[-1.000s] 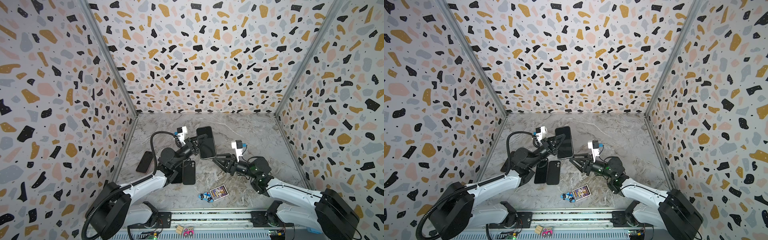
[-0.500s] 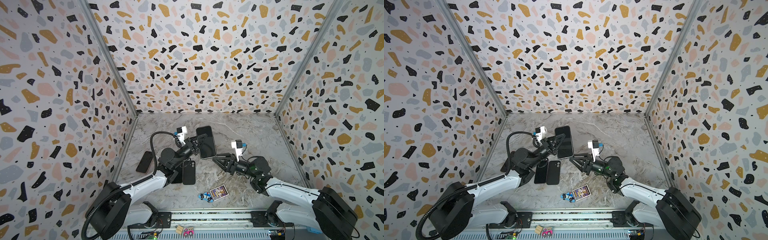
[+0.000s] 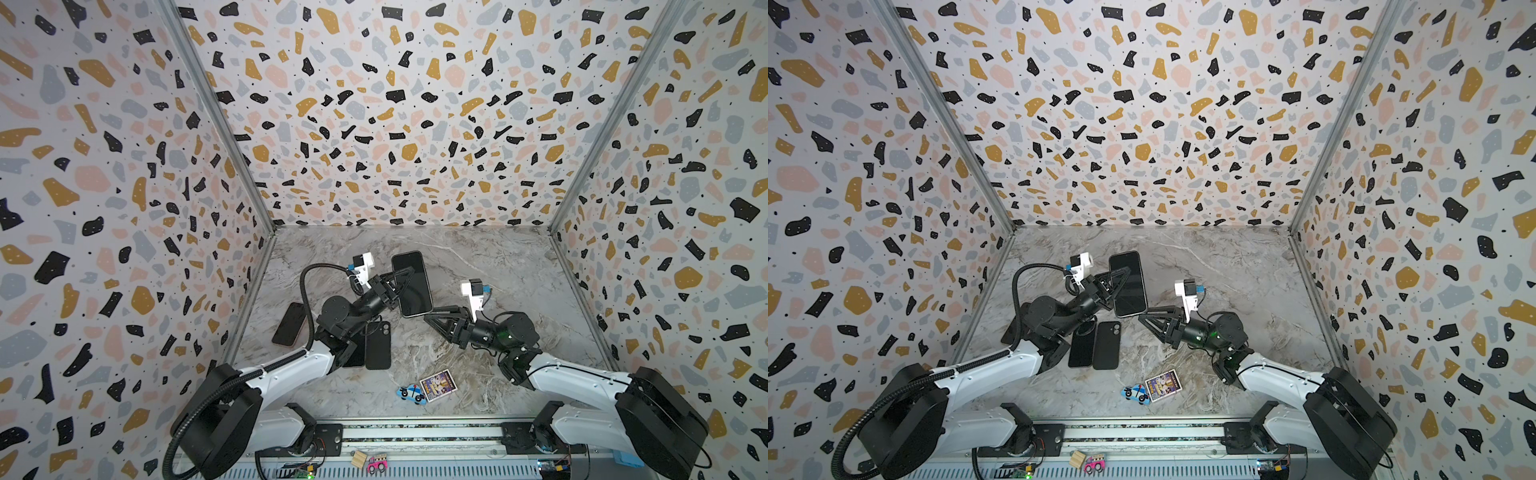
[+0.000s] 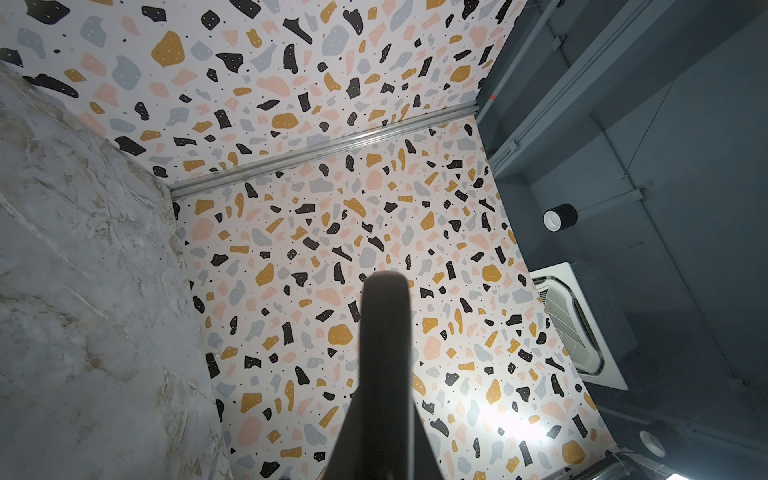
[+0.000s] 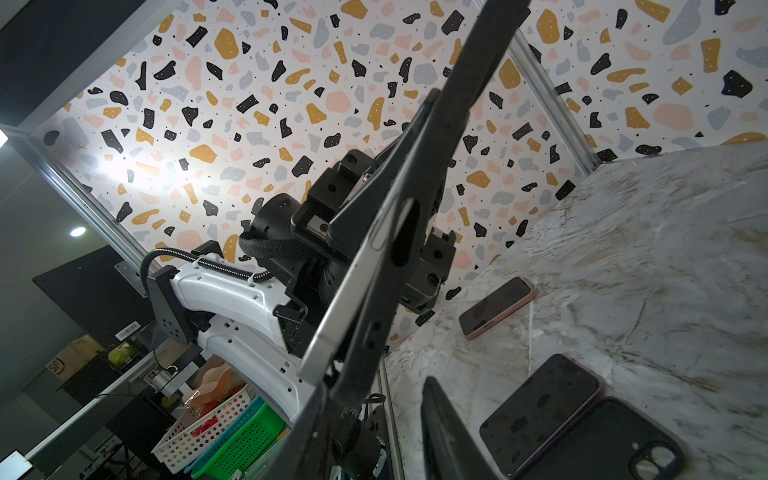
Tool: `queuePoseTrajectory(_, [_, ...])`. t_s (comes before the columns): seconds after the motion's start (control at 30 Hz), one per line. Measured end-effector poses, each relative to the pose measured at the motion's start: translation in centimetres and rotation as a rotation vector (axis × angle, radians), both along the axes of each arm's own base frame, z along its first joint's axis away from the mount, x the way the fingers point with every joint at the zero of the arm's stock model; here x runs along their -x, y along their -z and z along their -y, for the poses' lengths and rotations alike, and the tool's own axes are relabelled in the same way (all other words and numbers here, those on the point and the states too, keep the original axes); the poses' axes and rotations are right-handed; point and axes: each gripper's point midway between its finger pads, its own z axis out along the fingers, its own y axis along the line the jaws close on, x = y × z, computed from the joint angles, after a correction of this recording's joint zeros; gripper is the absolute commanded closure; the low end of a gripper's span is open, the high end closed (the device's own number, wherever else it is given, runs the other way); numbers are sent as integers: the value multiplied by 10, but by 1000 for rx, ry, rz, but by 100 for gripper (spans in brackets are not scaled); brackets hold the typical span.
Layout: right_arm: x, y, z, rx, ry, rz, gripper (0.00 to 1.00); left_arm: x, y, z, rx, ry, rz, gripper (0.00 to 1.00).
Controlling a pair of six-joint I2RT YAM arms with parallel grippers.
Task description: Take the phone out of the phone case
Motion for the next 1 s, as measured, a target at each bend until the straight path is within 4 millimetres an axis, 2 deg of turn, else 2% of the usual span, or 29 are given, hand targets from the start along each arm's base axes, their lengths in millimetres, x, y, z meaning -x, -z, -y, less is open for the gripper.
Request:
queuePoseTrajectory(0.47, [-6, 9, -2, 6, -2, -37, 67, 6, -9, 0, 14, 4, 27, 100])
queuePoseTrajectory(0.8, [-4, 6, -2, -11, -25, -52, 69, 8, -4, 0, 0, 1, 36, 100])
queuePoseTrajectory(0.9, [-3, 5, -2, -15, -30, -54, 73, 9, 5, 2, -16, 5, 26, 100])
queuePoseTrajectory(1.0, [-3, 6, -3, -18, -38, -63, 82, 7, 9, 3, -27, -1, 22, 100])
